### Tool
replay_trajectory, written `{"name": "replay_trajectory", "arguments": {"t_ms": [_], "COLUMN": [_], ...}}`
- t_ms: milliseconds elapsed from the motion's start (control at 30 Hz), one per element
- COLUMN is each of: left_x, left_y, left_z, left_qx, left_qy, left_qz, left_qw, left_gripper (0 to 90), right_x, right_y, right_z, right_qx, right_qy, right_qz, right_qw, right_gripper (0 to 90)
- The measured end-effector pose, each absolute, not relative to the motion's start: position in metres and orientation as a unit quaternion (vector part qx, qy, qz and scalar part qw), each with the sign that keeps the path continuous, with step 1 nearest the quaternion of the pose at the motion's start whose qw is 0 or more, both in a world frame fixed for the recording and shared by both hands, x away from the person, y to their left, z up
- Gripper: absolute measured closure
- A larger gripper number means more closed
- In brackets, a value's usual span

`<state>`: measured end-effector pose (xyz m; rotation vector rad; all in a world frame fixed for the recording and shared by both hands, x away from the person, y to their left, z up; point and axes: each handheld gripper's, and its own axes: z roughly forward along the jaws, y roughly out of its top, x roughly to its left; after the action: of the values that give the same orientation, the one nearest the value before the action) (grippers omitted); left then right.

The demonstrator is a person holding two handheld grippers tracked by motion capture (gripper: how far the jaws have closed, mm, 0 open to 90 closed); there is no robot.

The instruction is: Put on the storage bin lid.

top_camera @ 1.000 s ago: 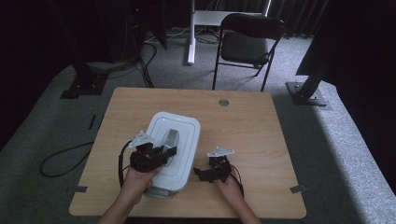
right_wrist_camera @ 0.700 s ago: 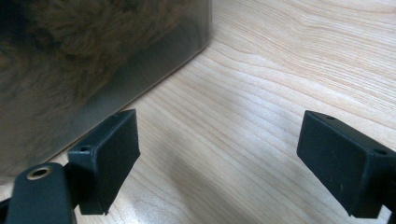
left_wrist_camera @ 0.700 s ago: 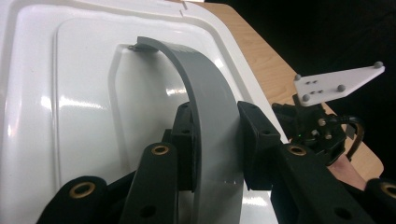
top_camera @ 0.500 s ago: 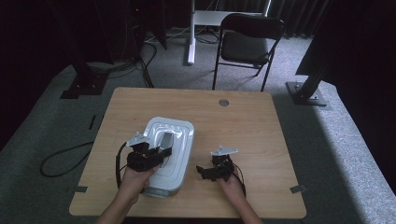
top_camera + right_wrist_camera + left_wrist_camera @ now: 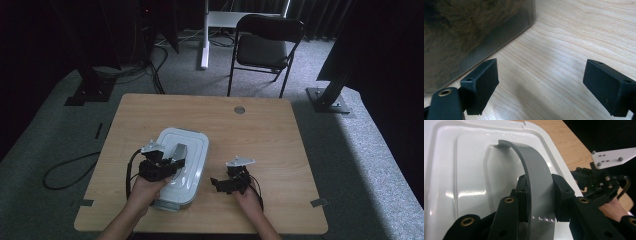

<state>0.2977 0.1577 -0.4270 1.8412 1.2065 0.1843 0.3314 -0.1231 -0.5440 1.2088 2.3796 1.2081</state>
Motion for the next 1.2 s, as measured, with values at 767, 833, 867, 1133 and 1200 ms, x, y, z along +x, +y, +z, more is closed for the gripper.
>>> {"name": "replay_trajectory", "arguments": {"t_ms": [767,833,867,1133,1200], "left_x": [0.289,0.288,0.285,0.280,0.280], "left_y": [0.168,0.171,0.176,0.200,0.205], "left_z": [-0.412,-0.412,-0.409,-0.403,-0.403], "left_qx": [0.734,0.732,0.727,0.726,0.729], "left_qy": [0.481,0.479,0.479,0.457,0.453], "left_qz": [0.106,0.103,0.109,0.146,0.155], "left_qw": [0.468,0.474,0.480,0.493,0.490], "left_gripper": [29.4,26.9,26.9,18.0,11.2], "right_x": [0.330,0.330,0.330,0.331,0.331], "right_y": [-0.131,-0.131,-0.131,-0.133,-0.133], "right_z": [-0.539,-0.539,-0.539,-0.538,-0.538], "right_qx": [0.411,0.411,0.411,0.413,0.414], "right_qy": [0.803,0.803,0.803,0.800,0.800], "right_qz": [0.416,0.416,0.416,0.418,0.417], "right_qw": [0.118,0.117,0.117,0.120,0.119], "right_gripper": [12.3,12.3,12.3,12.3,12.3]}}
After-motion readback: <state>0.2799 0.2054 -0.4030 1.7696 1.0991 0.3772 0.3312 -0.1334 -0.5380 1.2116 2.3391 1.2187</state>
